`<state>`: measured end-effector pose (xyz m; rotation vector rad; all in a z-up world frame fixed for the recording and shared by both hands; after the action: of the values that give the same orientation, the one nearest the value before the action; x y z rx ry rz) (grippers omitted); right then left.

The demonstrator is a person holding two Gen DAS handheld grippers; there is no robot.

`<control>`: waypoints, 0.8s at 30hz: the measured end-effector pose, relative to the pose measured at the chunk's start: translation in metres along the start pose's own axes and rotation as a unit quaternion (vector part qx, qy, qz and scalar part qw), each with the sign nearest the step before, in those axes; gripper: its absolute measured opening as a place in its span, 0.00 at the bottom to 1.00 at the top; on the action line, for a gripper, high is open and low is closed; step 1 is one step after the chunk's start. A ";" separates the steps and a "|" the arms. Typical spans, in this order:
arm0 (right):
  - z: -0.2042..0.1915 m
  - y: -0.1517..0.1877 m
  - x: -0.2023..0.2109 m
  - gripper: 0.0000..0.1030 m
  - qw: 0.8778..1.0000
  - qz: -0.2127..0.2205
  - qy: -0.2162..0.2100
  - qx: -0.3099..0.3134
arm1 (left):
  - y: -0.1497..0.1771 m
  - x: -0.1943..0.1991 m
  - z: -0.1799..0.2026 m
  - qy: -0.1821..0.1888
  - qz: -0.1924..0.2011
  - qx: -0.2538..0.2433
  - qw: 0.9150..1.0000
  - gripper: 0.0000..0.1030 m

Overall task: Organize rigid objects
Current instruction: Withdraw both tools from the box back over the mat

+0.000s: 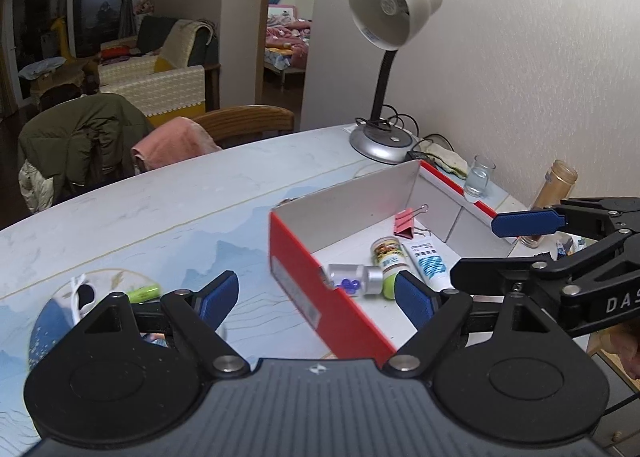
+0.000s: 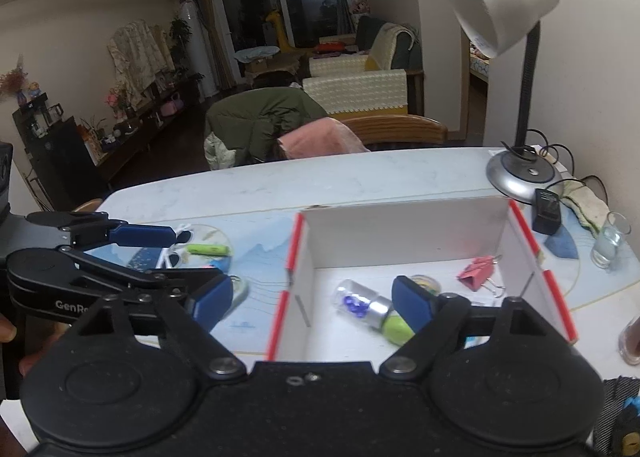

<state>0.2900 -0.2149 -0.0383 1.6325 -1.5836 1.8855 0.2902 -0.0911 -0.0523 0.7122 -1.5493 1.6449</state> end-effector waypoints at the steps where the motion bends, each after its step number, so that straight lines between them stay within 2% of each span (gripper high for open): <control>1: -0.005 0.001 0.000 0.87 1.000 0.002 -0.002 -0.002 | 0.003 0.003 -0.005 -0.003 0.002 0.001 1.000 0.95; 12: -0.054 0.006 -0.004 0.94 1.000 0.019 -0.012 0.000 | 0.035 0.032 -0.060 0.010 0.026 0.038 0.999 1.00; 18: -0.079 0.010 -0.012 0.96 1.000 0.019 -0.012 0.006 | 0.047 0.037 -0.094 -0.011 0.024 0.055 0.998 1.00; 24: -0.107 0.016 -0.024 0.98 0.999 0.019 -0.009 0.026 | 0.064 0.040 -0.123 -0.017 0.034 0.076 0.996 1.00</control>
<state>0.2239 -0.1268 -0.0477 1.6573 -1.5964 1.9524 0.2273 0.0374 -0.0697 0.7777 -1.4982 1.8238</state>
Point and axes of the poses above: each gripper's, at about its wrist camera, not at the fingertips, and x roughly against the way its jaws point, z to its right, y to its underside, the point moved 8 cm from there along -x, roughly the way its jaws point, and after that the axes turned 15 degrees about -z, right-handed, at the moved point
